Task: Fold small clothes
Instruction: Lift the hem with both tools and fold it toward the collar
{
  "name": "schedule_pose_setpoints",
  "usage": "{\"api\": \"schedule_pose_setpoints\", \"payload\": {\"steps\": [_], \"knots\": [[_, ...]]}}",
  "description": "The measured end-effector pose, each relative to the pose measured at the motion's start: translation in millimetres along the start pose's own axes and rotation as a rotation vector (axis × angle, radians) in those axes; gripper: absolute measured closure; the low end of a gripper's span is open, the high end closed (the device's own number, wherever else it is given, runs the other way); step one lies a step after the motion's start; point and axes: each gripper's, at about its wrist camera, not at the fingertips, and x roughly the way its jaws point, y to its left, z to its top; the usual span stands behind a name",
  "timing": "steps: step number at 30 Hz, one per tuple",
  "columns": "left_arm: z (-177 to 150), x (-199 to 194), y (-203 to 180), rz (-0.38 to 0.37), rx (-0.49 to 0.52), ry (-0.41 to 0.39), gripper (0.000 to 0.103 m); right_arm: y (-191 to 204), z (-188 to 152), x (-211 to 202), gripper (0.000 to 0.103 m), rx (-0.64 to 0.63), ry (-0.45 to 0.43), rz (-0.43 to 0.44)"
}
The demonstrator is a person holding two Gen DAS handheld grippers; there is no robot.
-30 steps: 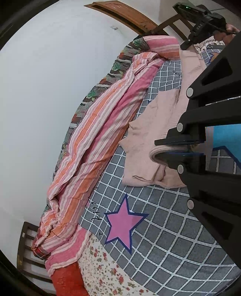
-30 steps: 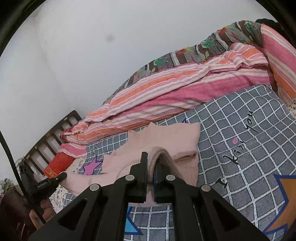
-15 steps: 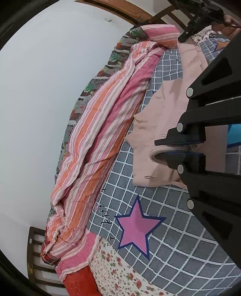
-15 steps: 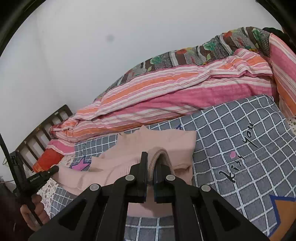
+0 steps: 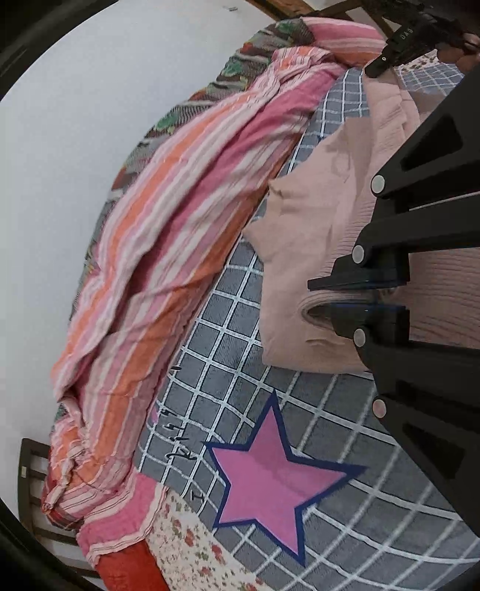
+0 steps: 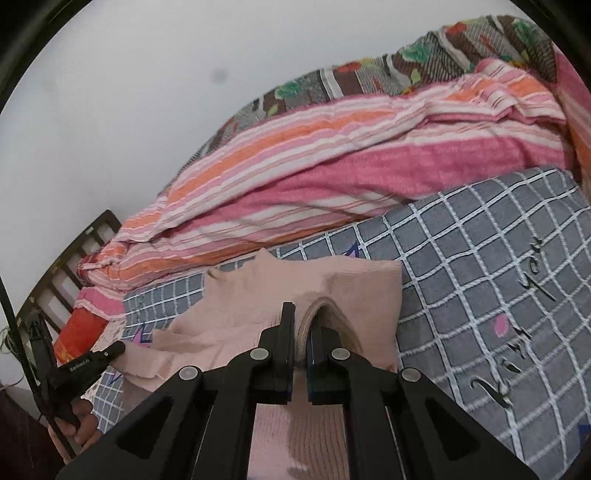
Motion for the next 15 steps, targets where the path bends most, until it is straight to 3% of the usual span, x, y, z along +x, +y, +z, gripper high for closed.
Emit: {"api": "schedule_pose_setpoints", "payload": {"steps": [11, 15], "knots": [[24, 63, -4, -0.001, 0.015, 0.063, 0.096, -9, 20, 71, 0.098, 0.022, 0.028, -0.038], [31, 74, -4, -0.029, 0.013, 0.110, 0.095, -8, 24, 89, 0.090, 0.025, 0.083, -0.053]]}}
